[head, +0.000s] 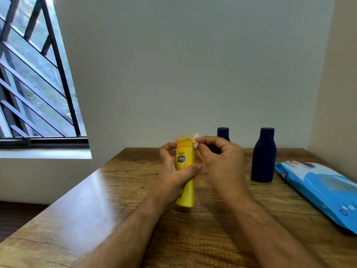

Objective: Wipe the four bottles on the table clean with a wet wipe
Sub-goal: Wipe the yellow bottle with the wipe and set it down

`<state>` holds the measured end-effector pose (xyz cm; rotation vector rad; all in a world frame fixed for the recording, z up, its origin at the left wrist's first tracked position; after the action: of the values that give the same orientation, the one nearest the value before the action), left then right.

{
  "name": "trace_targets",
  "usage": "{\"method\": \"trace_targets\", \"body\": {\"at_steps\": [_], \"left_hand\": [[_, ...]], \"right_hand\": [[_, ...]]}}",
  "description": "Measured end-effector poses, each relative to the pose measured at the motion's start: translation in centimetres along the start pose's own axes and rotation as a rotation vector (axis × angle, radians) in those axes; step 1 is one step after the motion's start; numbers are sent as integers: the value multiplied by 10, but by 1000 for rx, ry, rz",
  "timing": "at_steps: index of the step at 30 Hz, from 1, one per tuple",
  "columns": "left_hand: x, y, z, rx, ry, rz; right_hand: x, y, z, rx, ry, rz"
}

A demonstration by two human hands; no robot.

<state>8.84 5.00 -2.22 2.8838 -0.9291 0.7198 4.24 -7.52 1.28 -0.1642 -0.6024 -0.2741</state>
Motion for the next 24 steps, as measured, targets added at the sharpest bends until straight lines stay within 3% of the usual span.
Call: {"method": "trace_targets", "body": {"at_steps": [4, 10, 14, 21, 24], "left_hand": [[1, 4, -2, -24, 40, 127], [2, 0, -6, -34, 165, 58], [-3, 1, -10, 101, 201, 4], [-5, 3, -10, 229, 219, -58], [-4, -2, -4, 496, 217, -131]], "right_hand": [[4, -3, -5, 163, 97, -43], [2, -7, 4, 180, 83, 114], [-6, 2, 11, 166, 15, 216], [-2, -1, 5, 208, 49, 40], [-2, -11, 10, 176, -73, -20]]}}
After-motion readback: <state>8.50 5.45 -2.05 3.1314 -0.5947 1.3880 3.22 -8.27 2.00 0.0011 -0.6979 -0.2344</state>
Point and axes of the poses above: each hand's wrist, its own x-axis towards the middle knuckle, its own y-axis out of the palm, z = x × y, the point moved 1 cm from there along x, towards the middle knuckle, and after that the axes turned 15 degrees about z, right-handed, at the moved point
